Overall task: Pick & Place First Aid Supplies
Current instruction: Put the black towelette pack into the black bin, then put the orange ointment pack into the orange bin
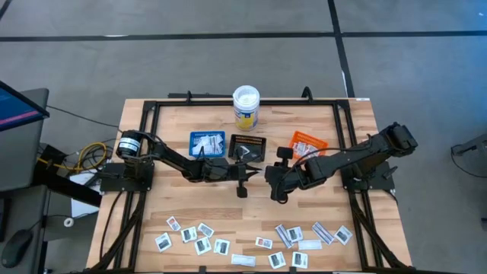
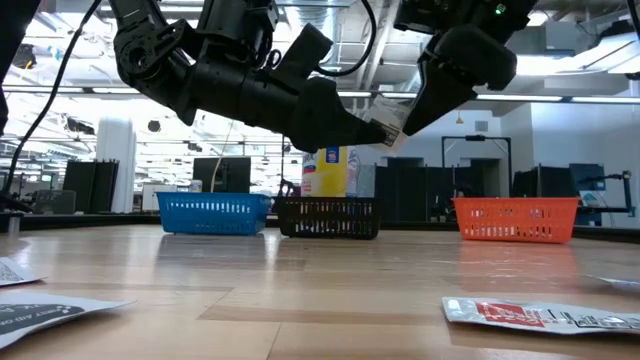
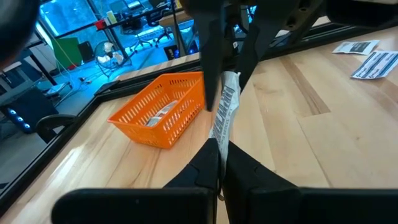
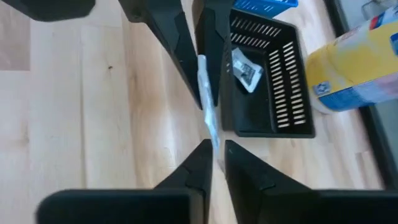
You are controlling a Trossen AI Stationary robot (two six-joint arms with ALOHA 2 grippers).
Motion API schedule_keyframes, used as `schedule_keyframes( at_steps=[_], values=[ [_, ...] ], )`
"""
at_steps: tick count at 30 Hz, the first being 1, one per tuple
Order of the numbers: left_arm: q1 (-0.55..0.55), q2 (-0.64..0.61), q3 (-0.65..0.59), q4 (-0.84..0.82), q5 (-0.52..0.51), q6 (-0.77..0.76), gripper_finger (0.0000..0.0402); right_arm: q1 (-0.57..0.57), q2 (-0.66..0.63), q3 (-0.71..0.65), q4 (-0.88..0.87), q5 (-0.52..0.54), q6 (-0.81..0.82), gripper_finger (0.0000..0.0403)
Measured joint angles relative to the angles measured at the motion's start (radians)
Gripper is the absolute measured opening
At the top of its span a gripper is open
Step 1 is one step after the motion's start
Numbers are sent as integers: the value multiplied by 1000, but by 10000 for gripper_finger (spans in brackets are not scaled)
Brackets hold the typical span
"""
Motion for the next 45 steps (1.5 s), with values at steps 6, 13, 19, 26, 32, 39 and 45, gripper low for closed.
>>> schedule_keyframes(
  at_steps=[6,13,19,26,32,39,45],
  values=[
    [0,0,0,-1,0,0,8,-7,0,0,1,-38,-37,11],
    [3,0,0,-6,-95,-3,8,-13,0,0,-22,-38,14,24],
    [6,0,0,-42,-286,-4,8,-12,0,0,-146,-42,161,24],
    [53,0,0,-180,-473,-82,10,-12,0,0,-170,-43,195,25],
    [108,0,-1,-287,-465,-252,41,-12,0,0,-170,-43,197,27],
    [86,0,-1,-239,-436,-263,98,-12,0,0,-170,-43,197,28],
    [24,-74,1,-173,-350,-273,116,-22,1,-1,-144,-42,198,26]
  ],
)
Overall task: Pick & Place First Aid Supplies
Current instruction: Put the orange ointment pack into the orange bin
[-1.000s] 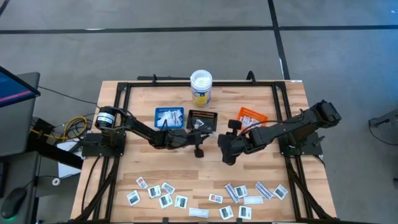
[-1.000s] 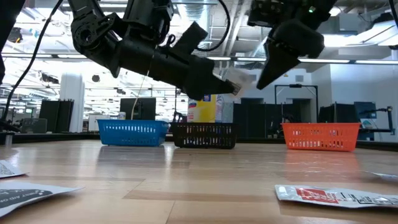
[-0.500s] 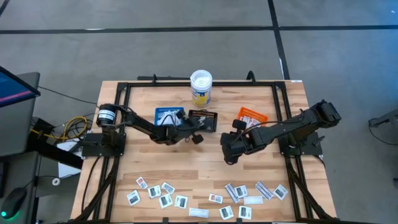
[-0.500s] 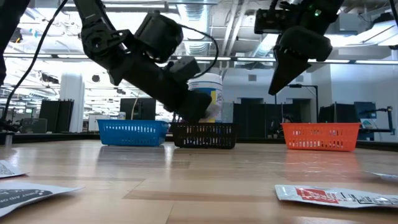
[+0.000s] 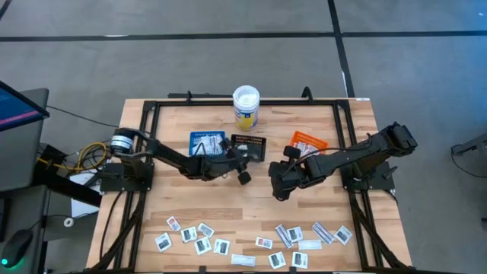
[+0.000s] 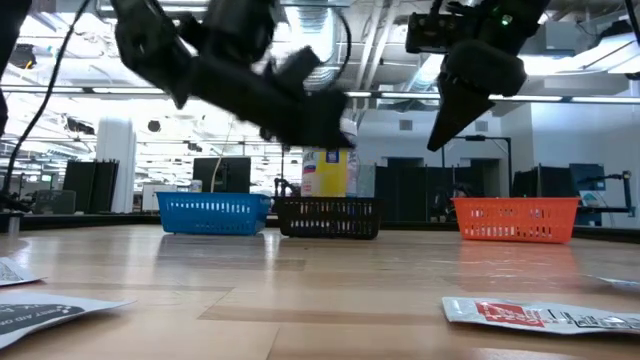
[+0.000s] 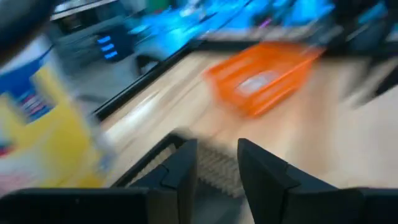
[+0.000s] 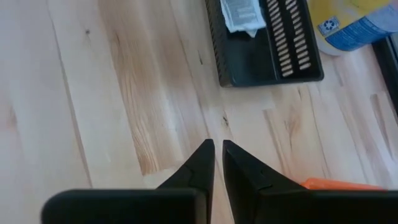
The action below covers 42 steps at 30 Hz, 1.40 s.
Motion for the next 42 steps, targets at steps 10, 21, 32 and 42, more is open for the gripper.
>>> schedule_keyframes(
  at_steps=[10,21,32,42],
  values=[
    [-131,-150,-1,-48,136,-71,102,-58,0,0,35,-134,-26,23],
    [-209,-159,-2,-135,133,-71,99,-164,0,0,96,-249,-377,8],
    [-227,-161,-2,-158,133,-74,99,-319,-1,0,137,-264,-432,5],
    [-245,-213,-1,-233,116,-146,99,-132,-121,105,84,-212,-596,10]
  ],
)
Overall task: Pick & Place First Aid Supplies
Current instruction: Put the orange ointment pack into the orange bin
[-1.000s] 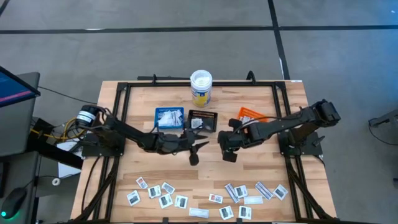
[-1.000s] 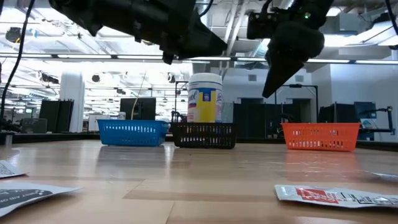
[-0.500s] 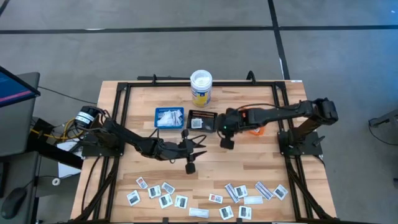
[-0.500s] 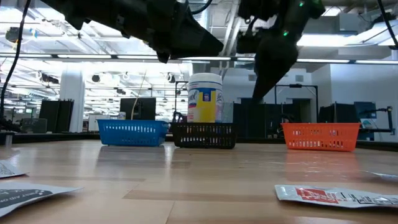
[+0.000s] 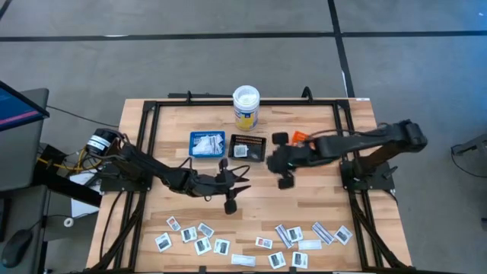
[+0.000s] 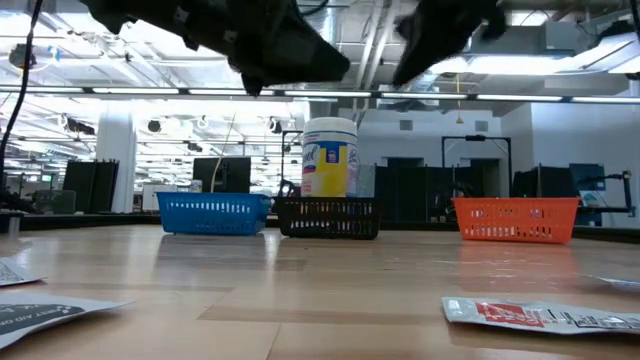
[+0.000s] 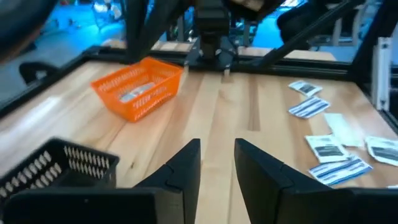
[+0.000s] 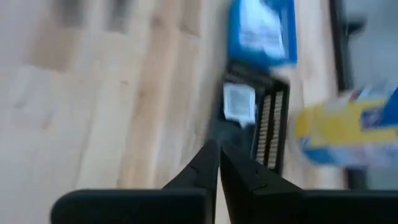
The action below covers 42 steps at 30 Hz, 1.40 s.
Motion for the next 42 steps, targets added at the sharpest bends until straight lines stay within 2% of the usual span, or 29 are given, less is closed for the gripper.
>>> schedule_keyframes(
  at_steps=[2,6,10,12,15,17,20,22,25,28,31,35,40,42],
  values=[
    [-4,-14,0,-3,0,33,99,51,-57,-1,20,3,-15,15],
    [-15,-21,2,-2,-2,49,99,137,-208,-77,15,6,82,23],
    [-22,-20,0,-1,10,46,99,201,-362,-257,55,6,241,27],
    [-20,-20,0,-1,9,46,99,230,-425,-369,125,6,303,27],
    [-19,-20,0,-2,9,44,99,271,-491,-522,293,7,305,27],
    [-20,-20,0,0,30,18,99,293,-511,-609,406,3,279,27],
    [-31,-19,0,9,120,-26,99,312,-507,-697,562,-40,272,27],
    [-55,-19,2,17,185,28,99,318,-489,-725,629,-76,270,27],
    [-107,-19,2,18,200,141,99,328,-449,-730,666,-77,270,27],
    [-157,-19,2,-2,193,147,99,326,-404,-729,705,-77,270,27],
    [-204,-19,-14,-35,194,58,99,326,-366,-730,707,-77,270,29],
    [-245,-19,-43,-82,198,-199,99,326,-315,-730,705,-77,261,28],
    [-261,-19,-50,-421,261,-461,99,324,-285,-730,706,-77,194,28],
    [-257,-18,-52,-552,299,-509,99,320,-285,-730,708,-77,192,28]
  ],
)
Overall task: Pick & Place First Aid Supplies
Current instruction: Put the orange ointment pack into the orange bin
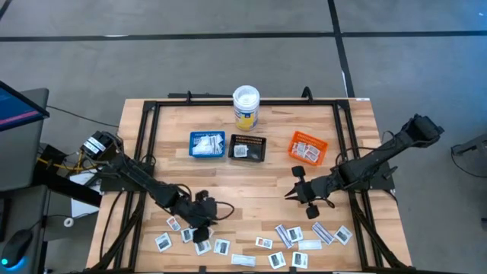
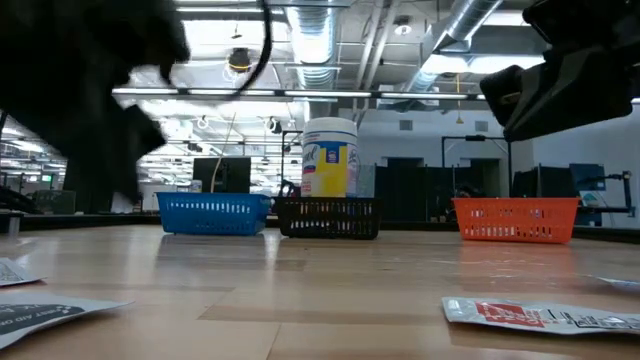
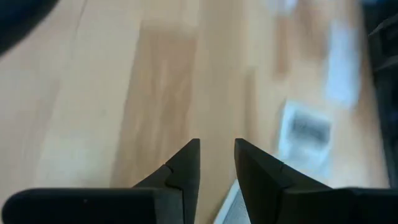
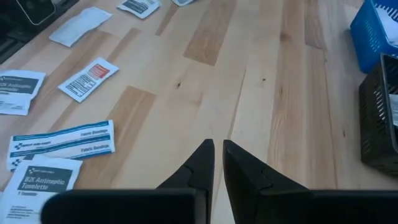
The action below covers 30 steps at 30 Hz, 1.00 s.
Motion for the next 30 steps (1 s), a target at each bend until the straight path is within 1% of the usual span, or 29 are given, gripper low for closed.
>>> schedule_keyframes(
  at_steps=[1,3,6,13,20,25,30],
  values=[
    [0,1,0,-27,24,-13,99,-4,0,0,-2,-1,0,28],
    [-8,1,1,-28,68,-15,99,-10,-4,0,-8,-2,0,28],
    [-22,-3,4,-20,94,-15,99,-8,-3,1,-32,-5,1,29],
    [-48,-1,4,-53,87,42,99,-7,-2,1,-116,-7,68,27],
    [-59,1,4,-56,80,45,99,-7,-2,1,-117,-8,70,28],
    [-71,31,4,-65,83,45,99,-7,-2,1,-117,-8,70,27],
    [-74,67,8,-140,80,46,99,-7,-2,1,-116,-8,70,29]
  ],
)
